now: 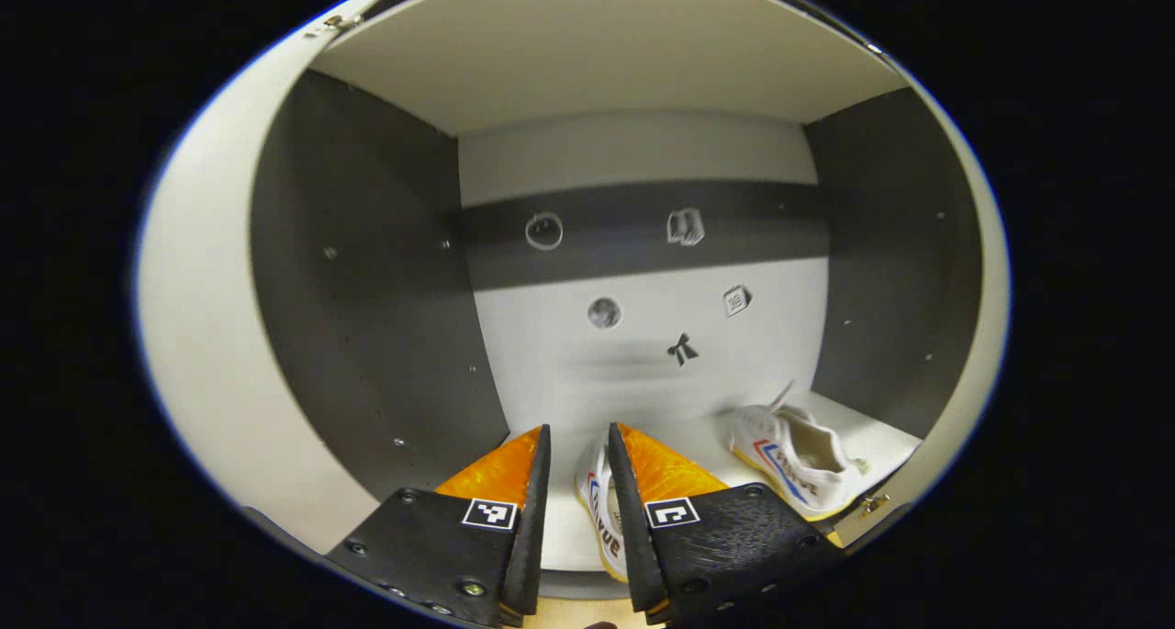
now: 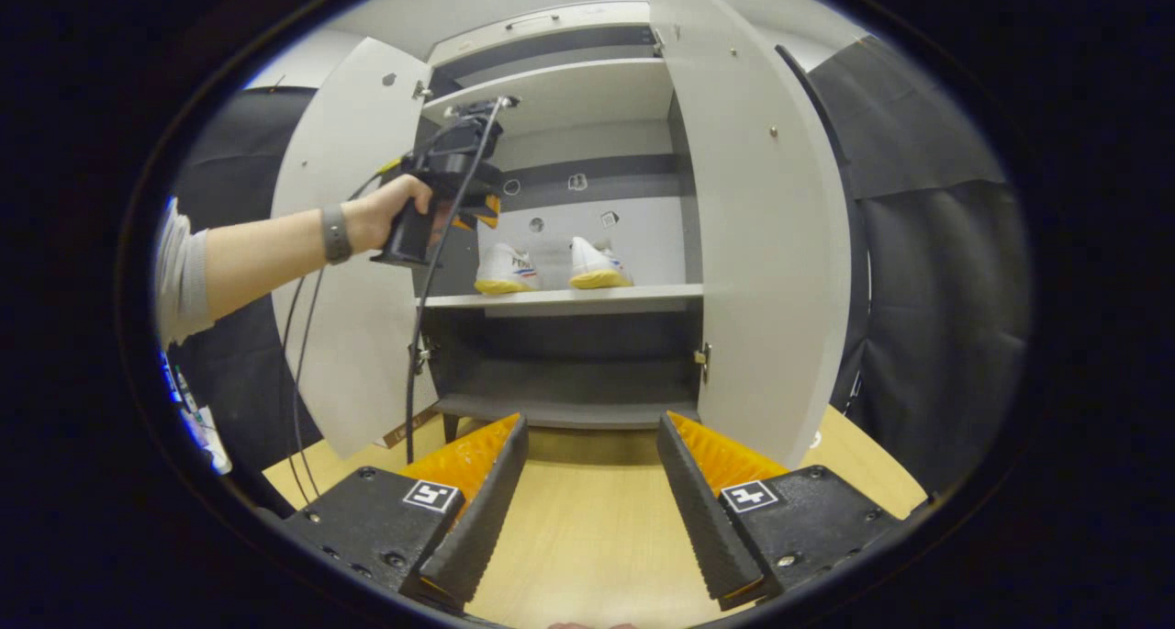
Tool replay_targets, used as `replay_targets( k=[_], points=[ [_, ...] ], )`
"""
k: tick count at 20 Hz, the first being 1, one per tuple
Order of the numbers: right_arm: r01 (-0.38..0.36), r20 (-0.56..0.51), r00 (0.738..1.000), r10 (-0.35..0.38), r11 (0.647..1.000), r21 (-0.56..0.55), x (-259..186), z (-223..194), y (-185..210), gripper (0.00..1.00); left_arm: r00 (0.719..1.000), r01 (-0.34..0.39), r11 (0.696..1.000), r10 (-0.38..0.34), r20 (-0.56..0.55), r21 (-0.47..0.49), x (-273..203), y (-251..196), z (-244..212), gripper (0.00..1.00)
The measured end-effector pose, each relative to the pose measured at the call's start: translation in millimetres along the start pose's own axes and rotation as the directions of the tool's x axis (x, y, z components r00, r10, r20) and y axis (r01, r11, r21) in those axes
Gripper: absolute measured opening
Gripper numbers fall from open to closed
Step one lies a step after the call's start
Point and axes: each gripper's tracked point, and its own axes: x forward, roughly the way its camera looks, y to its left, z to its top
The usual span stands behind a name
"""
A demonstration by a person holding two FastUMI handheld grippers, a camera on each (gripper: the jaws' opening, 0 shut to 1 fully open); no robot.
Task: Grab one shoe with the right hand and put it into the shoe cabinet, grab the other shoe with the left hand and put it into the shoe cabinet; then close the right door with the right hand and the left door with the left hand.
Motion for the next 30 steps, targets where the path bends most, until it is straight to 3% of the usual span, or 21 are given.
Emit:
replay_targets(
  k=[1,3,4,5,7,8,9,10,11,14,20,24,30],
  points=[
    [0.0,0.003,1.0,0.0,1.0,0.001,-2.4,1.7,0.2,0.89,0.999,0.017,1.0,-0.017,0.043,-0.005,-21.2,-1.5,4.2,0.36],
    [-0.009,0.013,1.0,0.009,1.0,0.011,-7.6,8.3,2.5,0.89,0.989,-0.003,1.0,0.002,0.147,0.01,-62.3,8.3,4.6,0.55],
    [-0.009,0.021,1.0,0.009,1.0,0.012,-11.9,11.1,2.1,0.89,0.986,-0.014,1.0,0.013,0.169,0.005,-84.5,14.0,-4.2,0.43],
    [-0.004,0.03,1.0,0.004,1.0,0.008,-14.0,15.5,0.0,0.89,0.983,-0.009,1.0,0.012,0.184,-0.016,-108.6,16.0,-15.3,0.55],
    [0.012,0.042,0.999,-0.012,1.0,-0.007,-20.8,19.2,-3.3,0.89,0.982,-0.008,0.998,0.019,0.188,-0.055,-148.6,14.7,-46.0,0.43],
    [0.019,0.049,0.999,-0.018,1.0,-0.008,-25.4,20.4,-4.0,0.89,0.983,-0.011,0.998,0.023,0.182,-0.068,-165.7,14.0,-61.6,0.61],
    [0.024,0.054,0.998,-0.024,1.0,-0.004,-28.0,21.5,-5.1,0.89,0.985,-0.005,0.997,0.018,0.171,-0.077,-181.8,12.8,-75.3,0.63],
    [0.024,0.055,0.998,-0.024,1.0,0.0,-30.9,21.4,-4.3,0.89,0.988,-0.001,0.996,0.016,0.155,-0.093,-198.3,13.6,-91.3,0.72],
    [0.02,0.057,0.998,-0.02,1.0,0.002,-33.1,22.5,-3.0,0.89,0.989,0.016,0.994,0.001,0.145,-0.112,-214.5,9.8,-105.7,0.62],
    [0.02,0.069,0.997,-0.019,1.0,-0.011,-43.3,21.2,1.0,0.89,0.994,0.06,0.985,-0.044,0.103,-0.159,-251.9,-5.5,-148.5,0.74],
    [0.024,0.047,0.999,-0.024,1.0,0.014,-65.8,4.0,2.2,0.92,0.993,0.049,0.985,-0.031,0.11,-0.166,-308.4,-21.6,-196.5,0.9],
    [0.093,0.046,0.994,-0.095,0.995,0.031,-80.0,13.7,-23.8,0.94,0.987,0.096,0.983,-0.074,0.141,-0.156,-314.6,-35.3,-193.7,0.9],
    [0.297,0.08,0.951,-0.297,0.955,0.018,-86.6,50.8,-132.2,0.95,0.988,0.123,0.984,-0.109,0.111,-0.126,-310.8,-44.5,-202.9,0.9]
  ],
)
